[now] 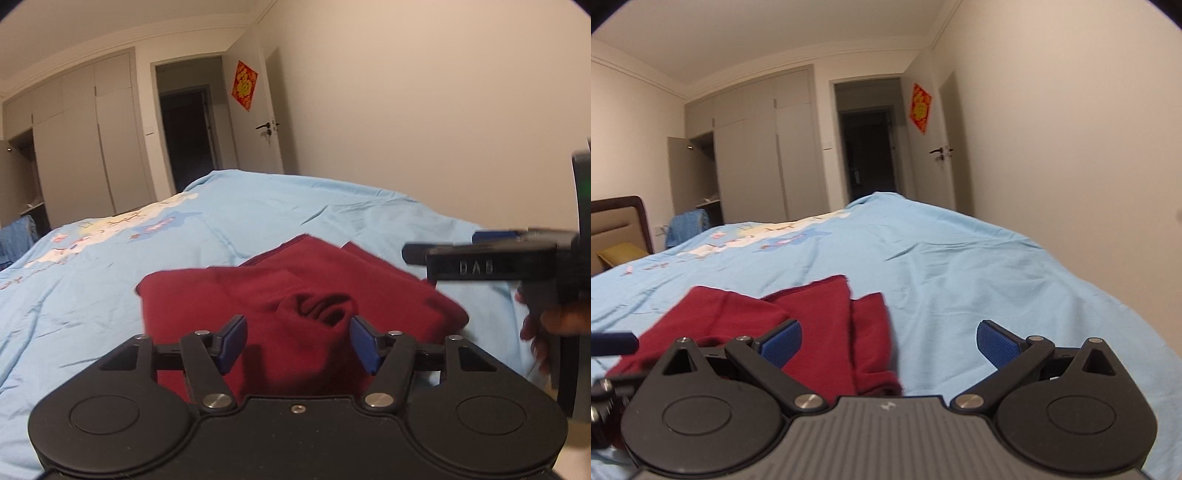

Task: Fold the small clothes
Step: 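Fold the lifted side over the sweater toward the right gripper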

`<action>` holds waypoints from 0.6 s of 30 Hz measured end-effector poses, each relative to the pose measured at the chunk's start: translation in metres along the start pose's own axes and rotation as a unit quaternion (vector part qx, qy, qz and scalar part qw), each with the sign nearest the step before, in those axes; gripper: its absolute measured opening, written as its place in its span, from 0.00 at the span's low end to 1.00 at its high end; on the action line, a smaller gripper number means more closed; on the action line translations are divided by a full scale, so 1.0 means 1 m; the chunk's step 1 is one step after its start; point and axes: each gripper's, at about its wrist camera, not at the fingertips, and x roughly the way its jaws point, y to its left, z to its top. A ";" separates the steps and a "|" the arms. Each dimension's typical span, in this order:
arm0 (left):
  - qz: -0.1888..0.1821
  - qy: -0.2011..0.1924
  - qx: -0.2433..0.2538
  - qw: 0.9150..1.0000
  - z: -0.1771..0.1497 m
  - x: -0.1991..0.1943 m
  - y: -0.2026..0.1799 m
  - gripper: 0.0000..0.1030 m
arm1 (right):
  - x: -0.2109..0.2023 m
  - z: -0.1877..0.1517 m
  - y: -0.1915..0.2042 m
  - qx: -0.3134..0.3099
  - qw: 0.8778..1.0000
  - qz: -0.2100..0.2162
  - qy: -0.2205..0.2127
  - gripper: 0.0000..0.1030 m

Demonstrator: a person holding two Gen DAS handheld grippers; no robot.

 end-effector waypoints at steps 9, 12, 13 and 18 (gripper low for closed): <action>0.006 0.009 0.033 0.999 -0.016 -0.012 0.001 0.38 | 0.010 0.008 0.035 -0.062 0.986 0.147 0.041 0.80; 0.002 0.013 0.033 0.999 -0.017 -0.013 0.001 0.33 | 0.013 0.011 0.047 -0.094 0.979 0.174 0.057 0.65; 0.003 0.013 0.035 0.999 -0.018 -0.013 0.001 0.32 | 0.014 0.010 0.050 -0.100 0.975 0.185 0.065 0.60; 0.002 0.013 0.038 0.999 -0.019 -0.013 0.000 0.30 | 0.016 0.003 0.061 -0.128 0.966 0.207 0.085 0.23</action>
